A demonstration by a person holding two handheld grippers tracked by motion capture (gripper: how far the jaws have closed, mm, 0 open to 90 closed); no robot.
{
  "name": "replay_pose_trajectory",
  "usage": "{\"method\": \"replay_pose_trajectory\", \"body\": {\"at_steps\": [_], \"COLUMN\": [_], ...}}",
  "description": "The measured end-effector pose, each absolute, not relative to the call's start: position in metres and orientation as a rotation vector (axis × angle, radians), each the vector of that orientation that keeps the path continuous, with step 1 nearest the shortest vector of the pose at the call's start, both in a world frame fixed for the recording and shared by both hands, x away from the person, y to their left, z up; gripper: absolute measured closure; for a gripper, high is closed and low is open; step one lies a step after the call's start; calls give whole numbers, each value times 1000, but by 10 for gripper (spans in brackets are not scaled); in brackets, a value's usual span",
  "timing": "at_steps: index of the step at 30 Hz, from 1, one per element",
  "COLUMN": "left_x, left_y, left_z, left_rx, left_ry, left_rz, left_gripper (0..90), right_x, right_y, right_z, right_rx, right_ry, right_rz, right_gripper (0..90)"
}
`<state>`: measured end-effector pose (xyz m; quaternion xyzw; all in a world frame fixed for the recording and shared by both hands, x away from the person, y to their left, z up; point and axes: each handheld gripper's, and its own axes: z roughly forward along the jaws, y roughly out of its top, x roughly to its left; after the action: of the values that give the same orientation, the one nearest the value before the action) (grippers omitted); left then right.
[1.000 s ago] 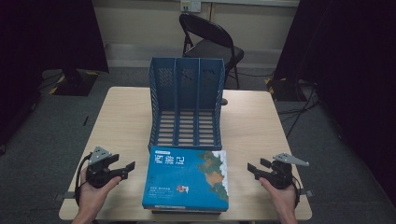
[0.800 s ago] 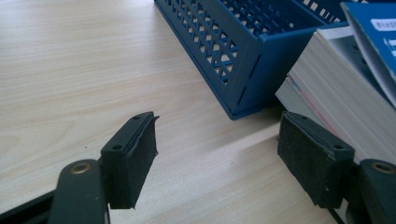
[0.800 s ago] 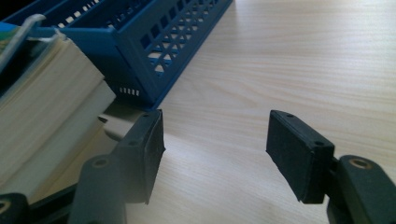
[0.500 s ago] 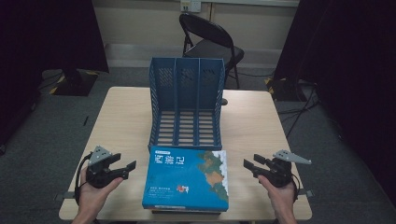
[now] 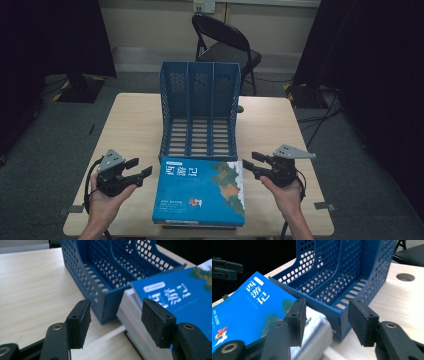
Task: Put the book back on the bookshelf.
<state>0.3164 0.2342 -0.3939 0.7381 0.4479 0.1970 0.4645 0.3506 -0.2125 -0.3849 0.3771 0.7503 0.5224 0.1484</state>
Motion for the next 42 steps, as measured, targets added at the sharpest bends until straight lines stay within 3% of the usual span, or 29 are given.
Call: {"method": "replay_pose_trajectory", "body": {"at_steps": [4, 7, 9, 15, 29, 42], "left_x": [320, 322, 325, 327, 327, 335], "left_y": [221, 213, 212, 212, 204, 193], "left_z": [-391, -403, -409, -416, -417, -413], "left_rx": [1820, 1823, 1854, 1841, 1832, 1878], "left_ry": [1057, 1065, 1101, 1032, 1060, 1047], "left_rz": [441, 349, 337, 250, 234, 228], "left_gripper": [403, 484, 490, 538, 608, 603], "right_x": [359, 364, 366, 366, 360, 340], "right_y": [-199, -192, -190, -190, -189, -198], "right_z": [-392, -406, -413, -420, -417, -417], "right_rx": [1059, 1077, 1091, 1098, 1071, 1074], "right_ry": [2209, 2238, 2242, 2254, 2284, 2294], "right_rz": [1475, 1475, 1473, 1482, 1405, 1409], "right_gripper": [538, 592, 615, 616, 629, 629]}}
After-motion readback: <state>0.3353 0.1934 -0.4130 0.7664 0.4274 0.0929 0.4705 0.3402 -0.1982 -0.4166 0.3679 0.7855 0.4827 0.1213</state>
